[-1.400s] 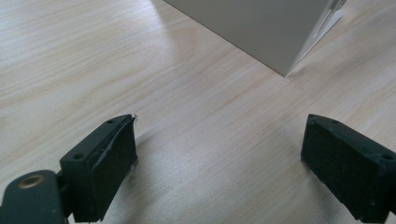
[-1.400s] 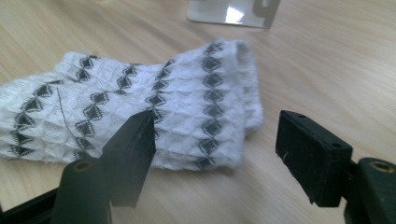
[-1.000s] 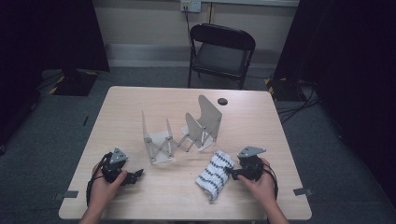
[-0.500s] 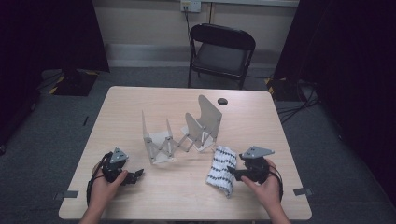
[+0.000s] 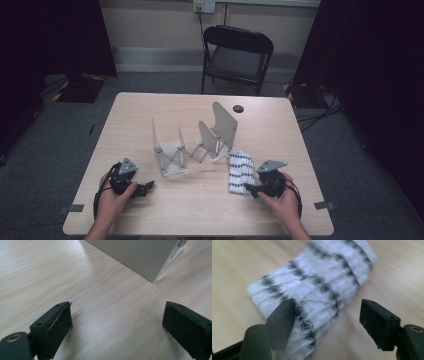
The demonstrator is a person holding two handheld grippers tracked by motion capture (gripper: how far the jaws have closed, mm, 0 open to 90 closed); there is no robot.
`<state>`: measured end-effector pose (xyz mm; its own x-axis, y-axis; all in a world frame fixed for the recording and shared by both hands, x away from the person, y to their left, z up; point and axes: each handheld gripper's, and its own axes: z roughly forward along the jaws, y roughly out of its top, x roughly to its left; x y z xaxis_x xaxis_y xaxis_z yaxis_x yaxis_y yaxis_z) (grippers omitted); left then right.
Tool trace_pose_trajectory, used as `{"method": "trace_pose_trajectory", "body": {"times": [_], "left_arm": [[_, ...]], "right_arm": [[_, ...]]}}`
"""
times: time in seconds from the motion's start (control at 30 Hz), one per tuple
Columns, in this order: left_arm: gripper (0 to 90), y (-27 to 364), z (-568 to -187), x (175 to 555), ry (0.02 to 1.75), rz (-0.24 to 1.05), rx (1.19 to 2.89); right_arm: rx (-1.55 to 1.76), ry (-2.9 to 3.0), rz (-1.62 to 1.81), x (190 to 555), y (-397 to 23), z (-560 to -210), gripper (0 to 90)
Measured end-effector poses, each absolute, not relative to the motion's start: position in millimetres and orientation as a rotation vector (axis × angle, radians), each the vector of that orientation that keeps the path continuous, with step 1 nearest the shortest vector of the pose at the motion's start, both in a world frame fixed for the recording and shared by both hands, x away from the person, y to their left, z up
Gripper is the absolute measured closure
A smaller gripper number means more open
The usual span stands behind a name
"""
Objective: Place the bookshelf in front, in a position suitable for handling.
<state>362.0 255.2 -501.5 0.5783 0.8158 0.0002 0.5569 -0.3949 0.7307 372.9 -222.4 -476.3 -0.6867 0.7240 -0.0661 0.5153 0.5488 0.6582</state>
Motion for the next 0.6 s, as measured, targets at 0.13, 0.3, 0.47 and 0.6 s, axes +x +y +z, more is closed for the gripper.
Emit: {"method": "trace_pose_trajectory", "body": {"times": [0.13,0.3,0.47,0.6], "left_arm": [[8.1,255,-502,363,1.083,0.468,2.109],[7.5,255,-502,364,1.079,0.470,2.112],[7.5,255,-502,364,1.080,0.471,2.112],[7.5,255,-502,364,1.079,0.471,2.112]], "right_arm": [[1.142,2.358,0.791,397,-246,-470,29.3],[1.170,2.292,0.879,398,-249,-460,30.6],[1.143,2.327,0.921,389,-227,-469,33.7],[1.106,2.332,0.887,387,-215,-478,36.6]]}}
